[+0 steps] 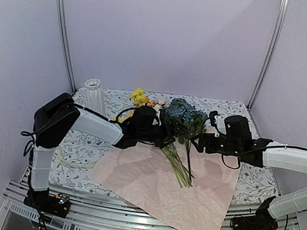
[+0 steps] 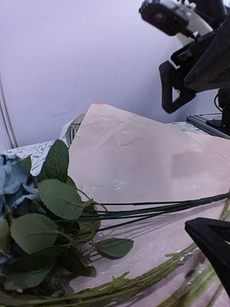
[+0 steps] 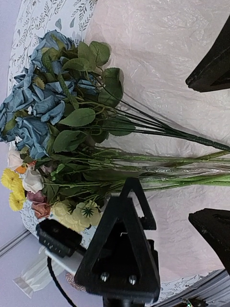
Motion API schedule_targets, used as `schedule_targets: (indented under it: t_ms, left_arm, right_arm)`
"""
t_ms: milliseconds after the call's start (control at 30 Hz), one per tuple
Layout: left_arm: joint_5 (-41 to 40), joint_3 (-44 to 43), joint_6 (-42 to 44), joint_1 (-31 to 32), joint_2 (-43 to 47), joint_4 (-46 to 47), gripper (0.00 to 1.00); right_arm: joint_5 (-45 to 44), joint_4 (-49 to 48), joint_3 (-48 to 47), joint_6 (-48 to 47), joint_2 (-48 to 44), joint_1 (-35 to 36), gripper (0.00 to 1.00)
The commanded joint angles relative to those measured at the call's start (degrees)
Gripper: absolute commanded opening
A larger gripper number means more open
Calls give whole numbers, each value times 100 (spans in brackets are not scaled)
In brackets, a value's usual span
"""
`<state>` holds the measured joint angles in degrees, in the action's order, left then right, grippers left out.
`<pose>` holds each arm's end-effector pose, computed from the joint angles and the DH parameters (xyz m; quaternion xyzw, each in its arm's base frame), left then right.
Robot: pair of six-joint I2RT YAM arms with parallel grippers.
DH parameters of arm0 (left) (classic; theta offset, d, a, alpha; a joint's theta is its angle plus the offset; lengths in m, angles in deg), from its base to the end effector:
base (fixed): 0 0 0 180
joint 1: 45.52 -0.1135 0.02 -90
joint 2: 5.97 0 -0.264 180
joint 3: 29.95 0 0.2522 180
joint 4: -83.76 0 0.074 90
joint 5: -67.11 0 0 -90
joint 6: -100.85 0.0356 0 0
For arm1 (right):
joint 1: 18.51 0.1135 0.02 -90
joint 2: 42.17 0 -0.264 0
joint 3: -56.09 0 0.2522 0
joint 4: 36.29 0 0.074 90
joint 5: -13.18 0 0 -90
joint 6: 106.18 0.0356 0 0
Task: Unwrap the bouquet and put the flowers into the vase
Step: Place the fake flower on the flattened wrapping paper, then adjust the fake flower on the flattened wrapping paper.
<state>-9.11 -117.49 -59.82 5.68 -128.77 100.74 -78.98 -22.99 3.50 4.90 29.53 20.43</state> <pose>0.2892 -0.3732 0.1558 -0.0668 0.8049 -0.5556 0.1975 0.2092 0.1673 0.2229 -0.1270 0.8670 0.2266 0.4253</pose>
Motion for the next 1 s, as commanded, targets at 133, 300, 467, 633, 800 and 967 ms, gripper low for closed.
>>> schedule_targets:
  t_ms: [133, 300, 467, 633, 800, 967]
  left_arm:
    - [-777, 1108, 925, 132, 1698, -366, 92]
    - [-1385, 1216, 1841, 206, 2372, -1615, 98]
    - [-2244, 1129, 2254, 250, 2808, -2851, 98]
    - [-2740, 1201, 2371, 244, 3097, -3344, 98]
    - [-2837, 1359, 2627, 234, 3297, -3284, 98]
    - [-2752, 1581, 2791, 233, 3486, -3065, 98]
  right_arm:
    - [652, 168, -517, 310, 1056, -209, 73]
    - [588, 173, -773, 395, 1755, -220, 64]
    - [495, 24, -863, 441, 2198, -237, 59]
    - [516, -17, -1007, 481, 2626, -246, 56]
    - [521, -84, -1086, 553, 2892, -246, 51]
    - [500, -66, -1165, 556, 3007, -246, 38]
